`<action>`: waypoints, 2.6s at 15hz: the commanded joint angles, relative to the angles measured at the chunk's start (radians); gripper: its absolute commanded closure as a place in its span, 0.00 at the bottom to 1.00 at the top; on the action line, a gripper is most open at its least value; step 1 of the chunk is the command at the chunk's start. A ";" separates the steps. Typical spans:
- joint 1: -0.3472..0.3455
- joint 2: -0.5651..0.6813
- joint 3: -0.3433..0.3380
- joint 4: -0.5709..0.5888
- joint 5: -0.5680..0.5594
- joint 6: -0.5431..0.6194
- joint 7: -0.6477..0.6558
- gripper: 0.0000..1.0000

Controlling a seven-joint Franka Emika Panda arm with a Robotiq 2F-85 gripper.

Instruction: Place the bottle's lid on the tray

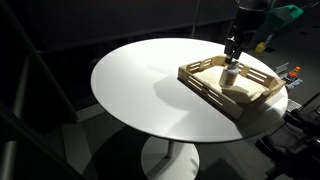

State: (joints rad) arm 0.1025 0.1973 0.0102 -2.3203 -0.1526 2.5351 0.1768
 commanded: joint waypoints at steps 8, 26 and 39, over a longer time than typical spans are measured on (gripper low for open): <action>0.008 -0.017 -0.001 -0.002 -0.014 -0.049 0.051 0.52; -0.032 -0.075 -0.024 0.042 -0.054 -0.097 0.106 0.72; -0.053 0.145 -0.093 0.174 -0.046 -0.086 0.120 0.57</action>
State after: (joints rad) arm 0.0426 0.2895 -0.0715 -2.2039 -0.1917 2.4648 0.2684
